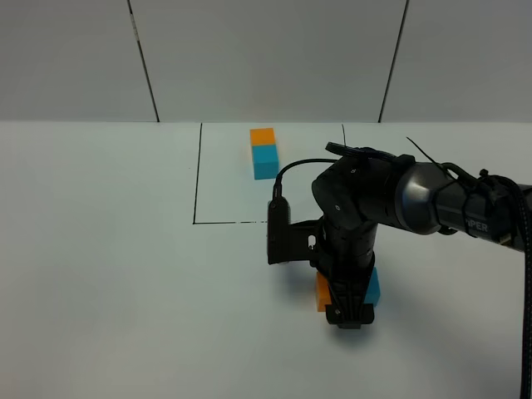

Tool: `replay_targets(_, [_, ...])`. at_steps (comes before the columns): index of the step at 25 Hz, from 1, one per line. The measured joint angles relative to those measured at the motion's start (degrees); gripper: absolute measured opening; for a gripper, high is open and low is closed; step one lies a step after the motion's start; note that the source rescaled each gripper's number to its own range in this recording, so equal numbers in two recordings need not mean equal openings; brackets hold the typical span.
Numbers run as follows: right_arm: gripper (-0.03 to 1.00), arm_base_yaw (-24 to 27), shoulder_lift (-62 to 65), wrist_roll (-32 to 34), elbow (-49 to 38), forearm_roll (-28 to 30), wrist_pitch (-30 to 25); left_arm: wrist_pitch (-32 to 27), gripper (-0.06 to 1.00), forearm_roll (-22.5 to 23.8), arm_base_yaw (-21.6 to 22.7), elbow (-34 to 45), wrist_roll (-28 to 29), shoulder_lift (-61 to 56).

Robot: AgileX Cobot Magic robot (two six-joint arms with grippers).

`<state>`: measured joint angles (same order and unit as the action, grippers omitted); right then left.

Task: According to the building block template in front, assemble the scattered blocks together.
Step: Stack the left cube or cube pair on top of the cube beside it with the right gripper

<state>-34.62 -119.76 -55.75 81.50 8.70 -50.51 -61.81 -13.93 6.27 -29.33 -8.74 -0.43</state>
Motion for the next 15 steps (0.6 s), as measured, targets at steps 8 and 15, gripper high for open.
replay_targets(8, [0.83,2.91,-2.4,-0.01,0.05,-0.46,0.75,0.05,0.68,0.0,0.0,0.0,0.0,0.0])
replay_targets(15, [0.8,2.91,-2.74,0.09,0.05,-5.06,3.5,0.05,0.68,0.0,0.0,0.0,0.0,0.0])
